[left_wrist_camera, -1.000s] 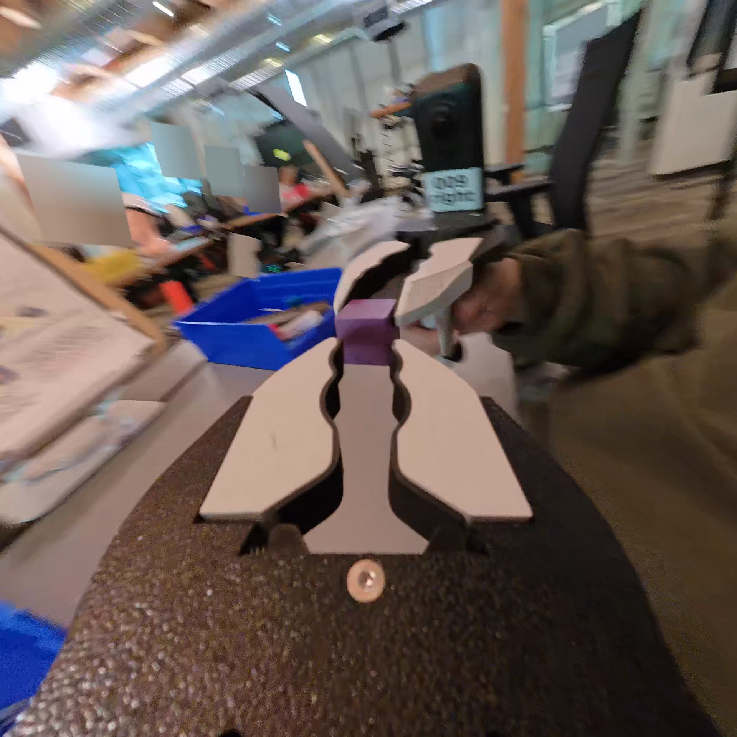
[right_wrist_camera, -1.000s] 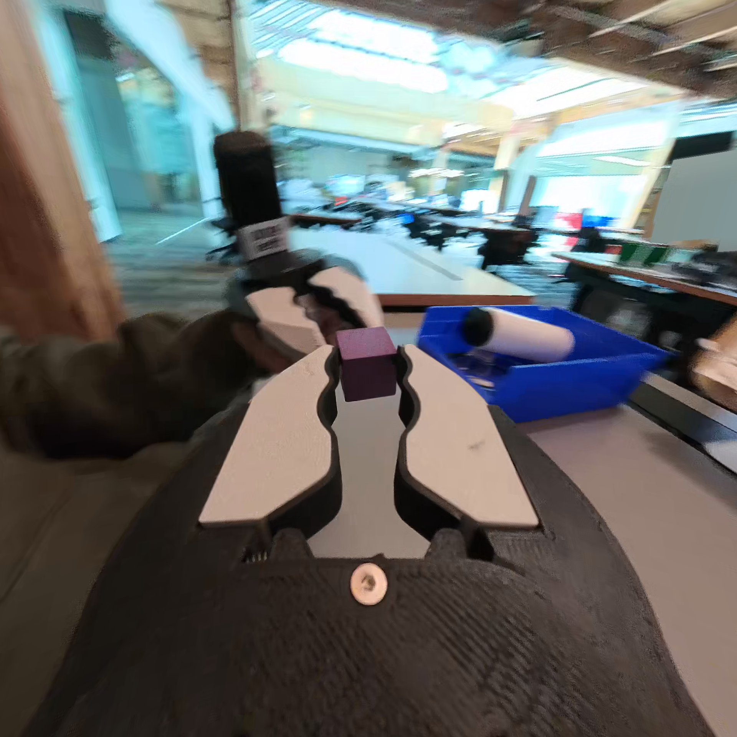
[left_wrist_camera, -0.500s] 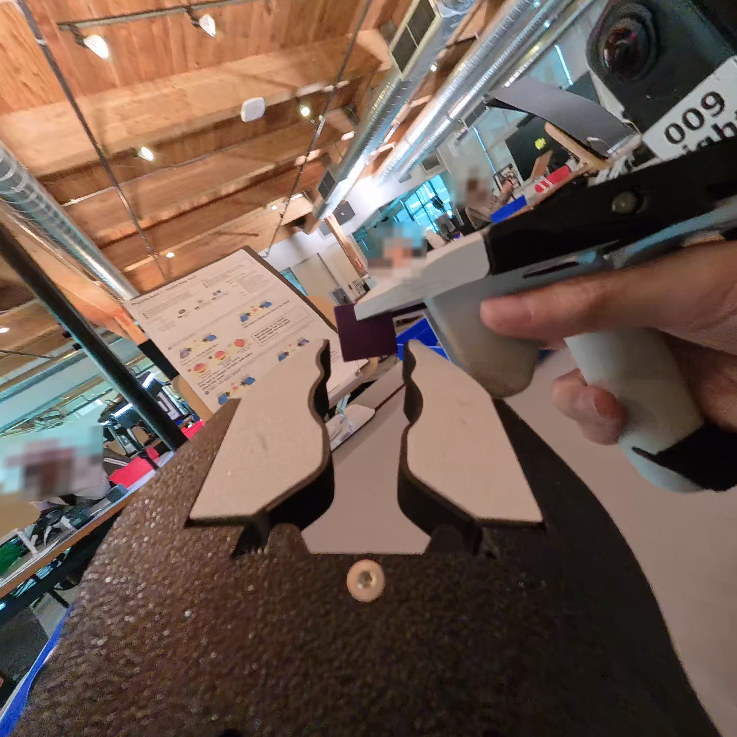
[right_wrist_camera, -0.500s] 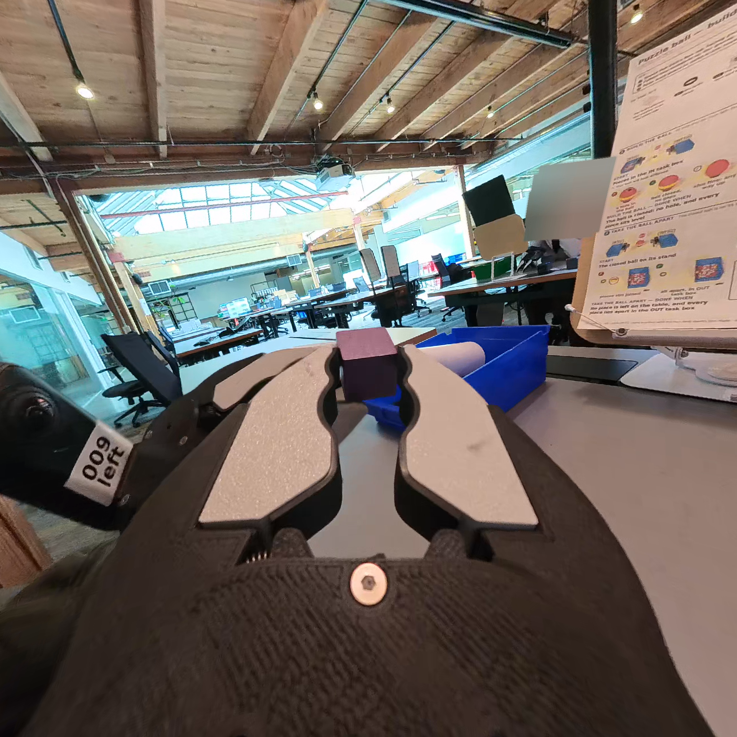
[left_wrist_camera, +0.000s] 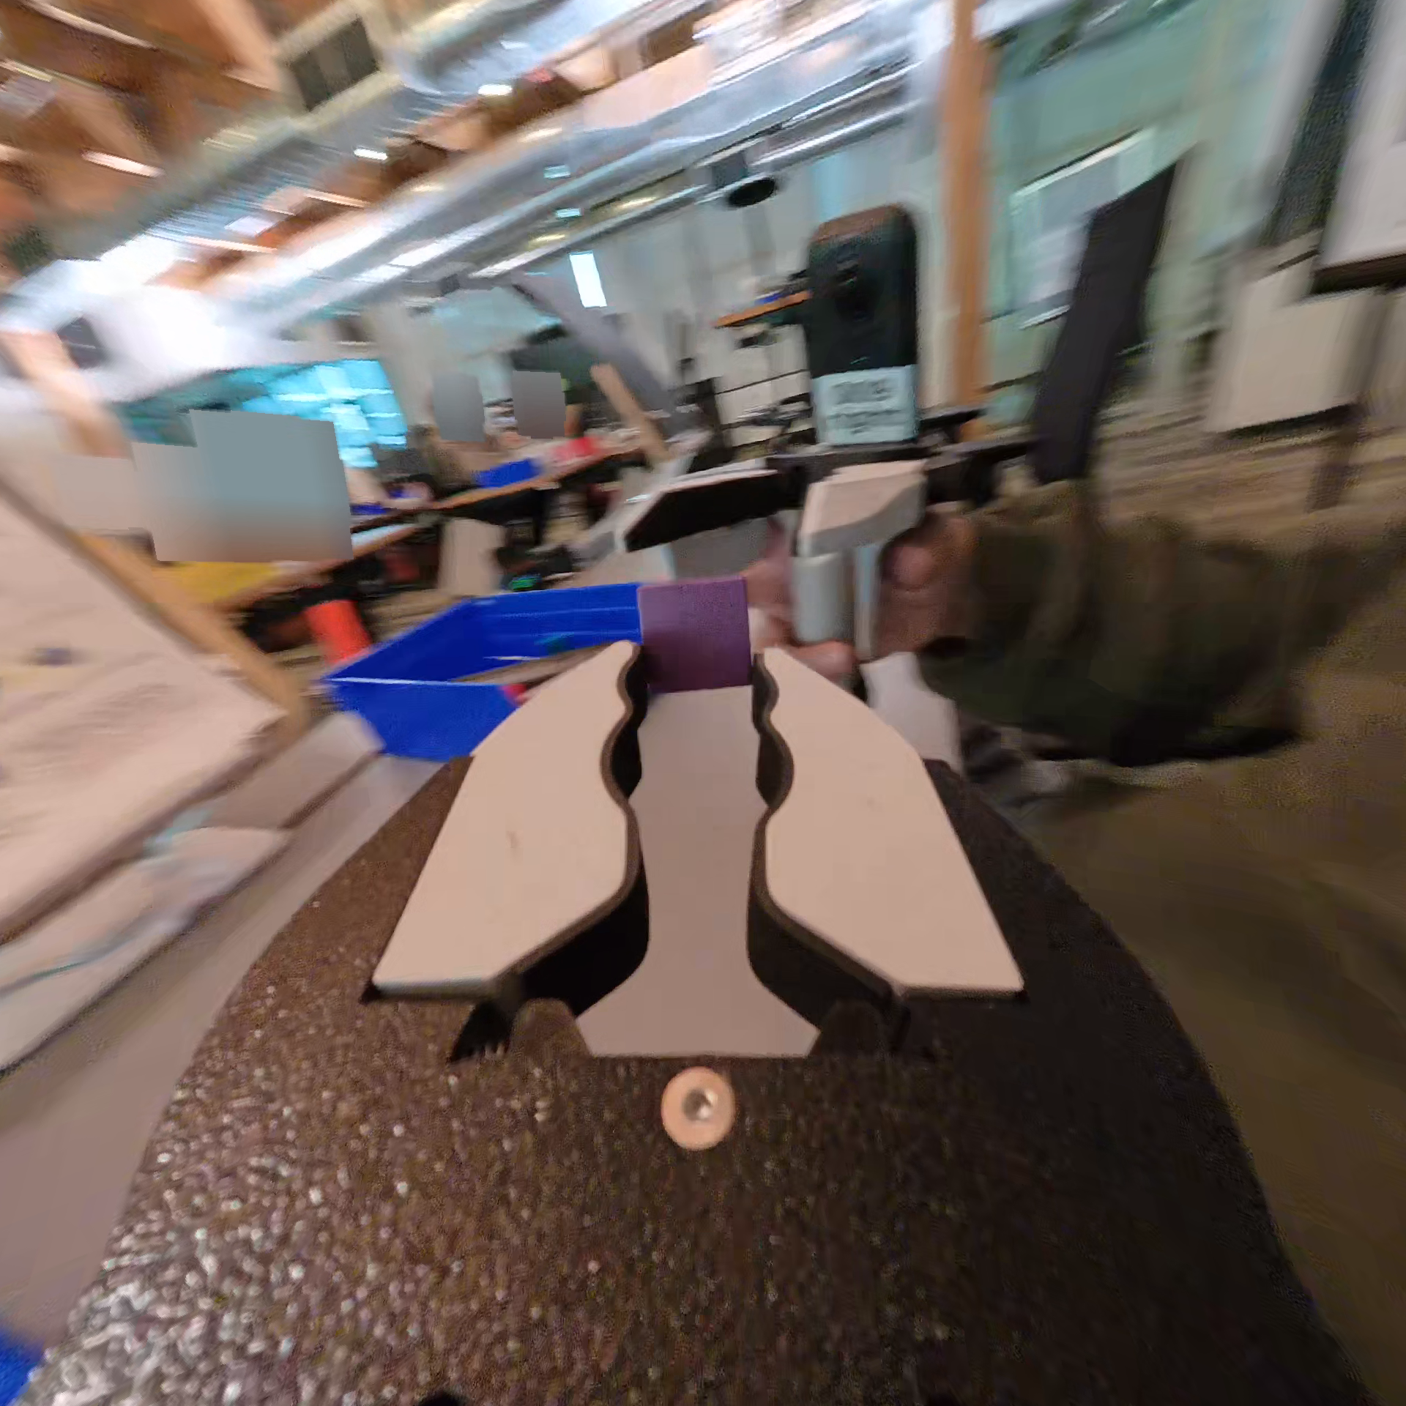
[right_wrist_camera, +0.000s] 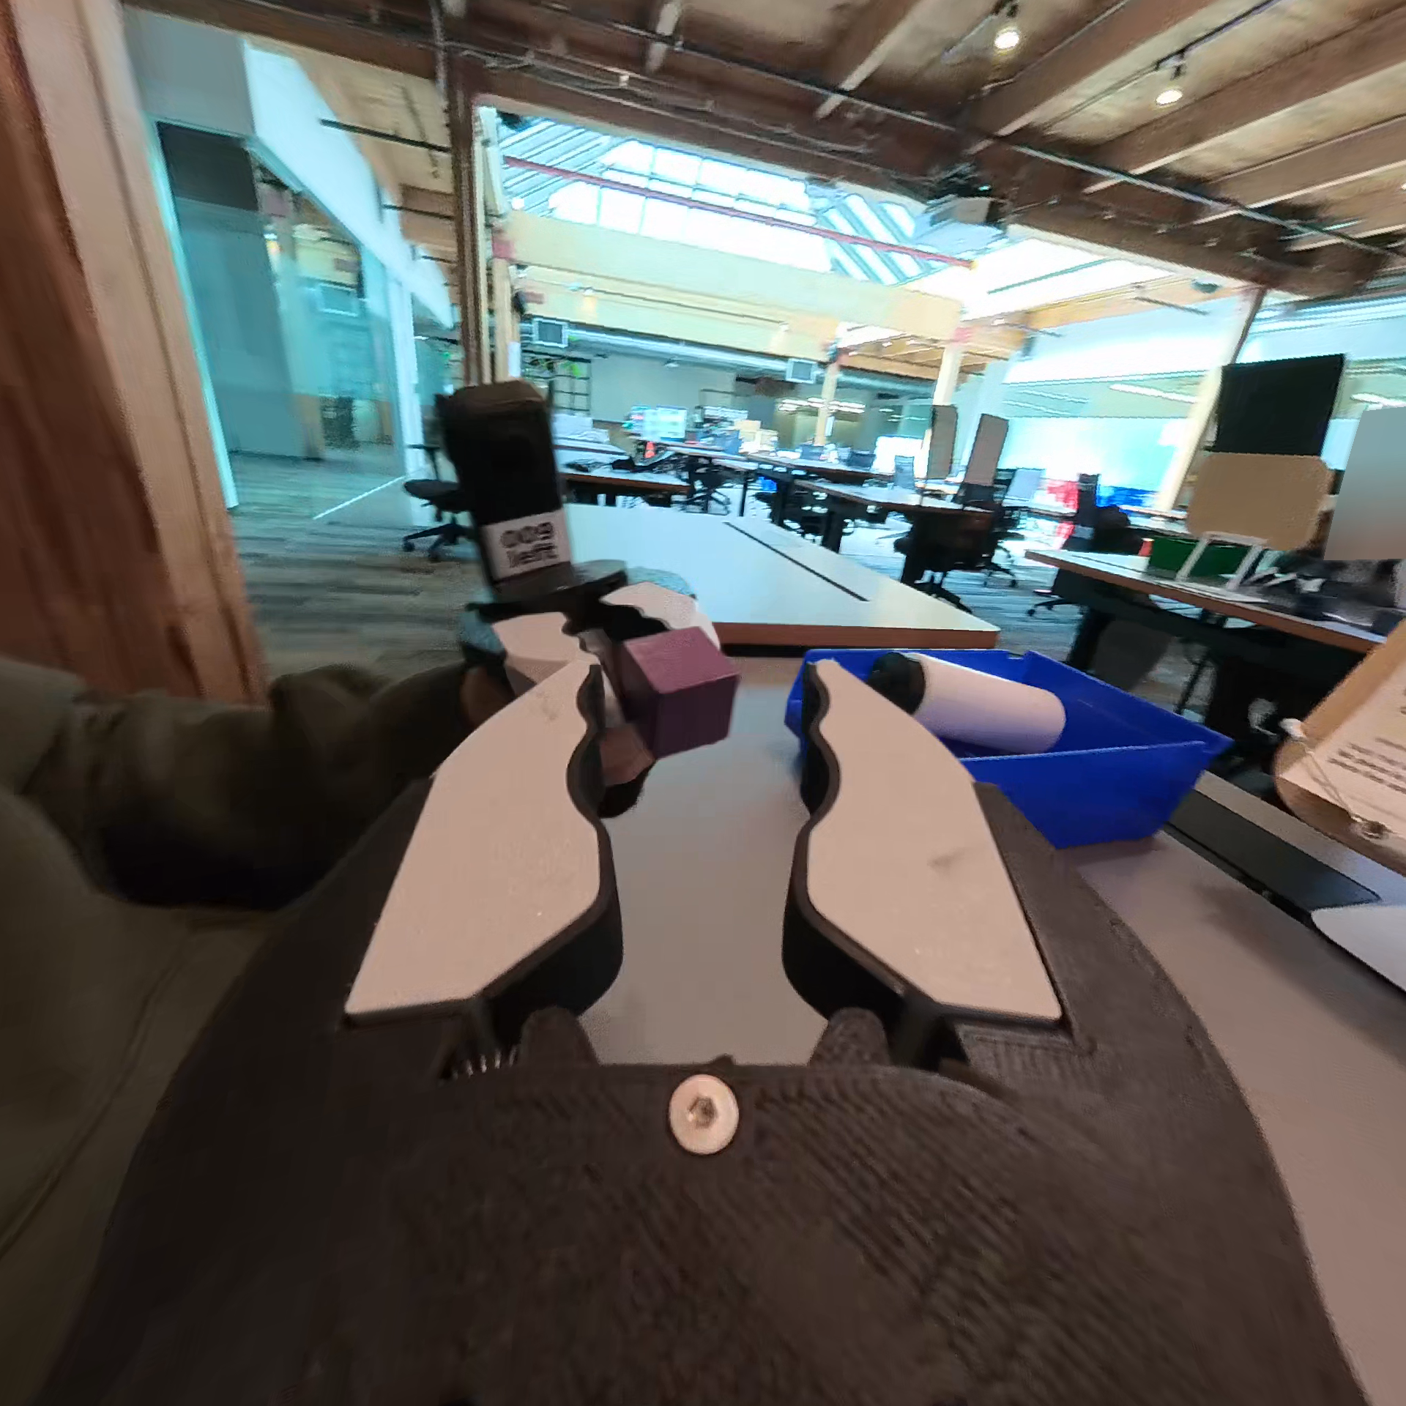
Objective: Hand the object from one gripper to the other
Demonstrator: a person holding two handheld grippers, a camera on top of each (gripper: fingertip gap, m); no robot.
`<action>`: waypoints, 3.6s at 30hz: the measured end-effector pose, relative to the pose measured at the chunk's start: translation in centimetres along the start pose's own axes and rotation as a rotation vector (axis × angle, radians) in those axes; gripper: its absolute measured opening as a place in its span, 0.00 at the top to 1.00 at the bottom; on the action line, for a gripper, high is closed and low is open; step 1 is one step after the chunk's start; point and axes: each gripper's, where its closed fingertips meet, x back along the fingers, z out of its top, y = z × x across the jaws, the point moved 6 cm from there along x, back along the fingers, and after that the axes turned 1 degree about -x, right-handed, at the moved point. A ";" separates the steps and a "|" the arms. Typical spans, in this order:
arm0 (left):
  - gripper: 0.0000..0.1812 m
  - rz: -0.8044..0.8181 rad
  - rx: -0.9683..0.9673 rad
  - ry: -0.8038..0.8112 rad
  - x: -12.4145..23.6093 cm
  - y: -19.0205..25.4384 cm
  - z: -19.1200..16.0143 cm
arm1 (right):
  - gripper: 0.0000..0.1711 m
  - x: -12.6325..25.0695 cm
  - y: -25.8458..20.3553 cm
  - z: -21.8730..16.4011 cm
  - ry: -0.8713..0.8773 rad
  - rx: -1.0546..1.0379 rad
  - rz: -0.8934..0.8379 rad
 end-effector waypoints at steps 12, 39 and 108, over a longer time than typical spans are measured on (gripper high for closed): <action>0.86 -0.269 0.131 0.047 0.5 1.2 -1.7 | 0.84 -1.5 -2.1 -1.8 -0.091 0.019 0.167; 0.86 0.482 -0.233 -0.067 -2.7 -0.4 -1.6 | 0.82 -1.7 0.7 -1.1 -0.032 0.053 -0.299; 0.86 -0.066 -0.187 0.125 1.7 -0.4 -3.6 | 0.82 -3.8 -0.7 -5.9 -0.049 -1.102 0.350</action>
